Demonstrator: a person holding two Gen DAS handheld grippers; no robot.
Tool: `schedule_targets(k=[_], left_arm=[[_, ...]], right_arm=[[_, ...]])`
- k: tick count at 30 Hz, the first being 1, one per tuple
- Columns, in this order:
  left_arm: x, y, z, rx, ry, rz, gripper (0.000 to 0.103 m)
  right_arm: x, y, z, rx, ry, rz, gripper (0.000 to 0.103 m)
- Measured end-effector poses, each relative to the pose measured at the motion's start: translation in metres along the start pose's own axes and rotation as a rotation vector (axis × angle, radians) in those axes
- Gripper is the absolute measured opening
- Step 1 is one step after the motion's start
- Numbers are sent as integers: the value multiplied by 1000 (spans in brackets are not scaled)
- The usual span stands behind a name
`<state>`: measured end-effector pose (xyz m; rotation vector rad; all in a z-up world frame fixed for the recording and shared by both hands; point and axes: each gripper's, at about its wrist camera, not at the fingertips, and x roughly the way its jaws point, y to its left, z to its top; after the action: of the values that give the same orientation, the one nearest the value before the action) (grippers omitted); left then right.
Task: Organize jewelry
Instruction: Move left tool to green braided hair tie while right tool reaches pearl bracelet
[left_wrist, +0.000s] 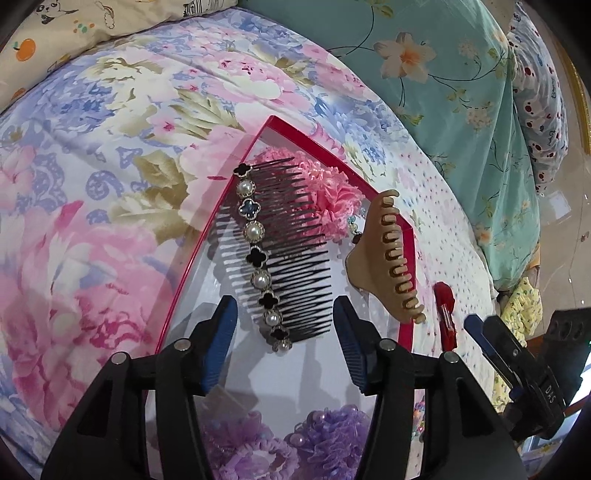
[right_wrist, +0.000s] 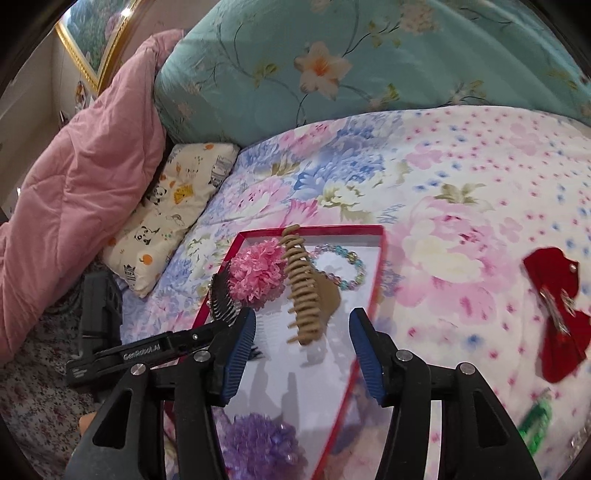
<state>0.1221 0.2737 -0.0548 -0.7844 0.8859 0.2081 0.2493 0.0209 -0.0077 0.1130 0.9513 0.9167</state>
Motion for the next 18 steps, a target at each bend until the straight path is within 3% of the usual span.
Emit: schedule_targets(k=[18], left_arm=[[-44, -37, -41, 55, -22, -39, 53]], right_arm=[[-101, -83, -56, 153, -53, -123, 61]])
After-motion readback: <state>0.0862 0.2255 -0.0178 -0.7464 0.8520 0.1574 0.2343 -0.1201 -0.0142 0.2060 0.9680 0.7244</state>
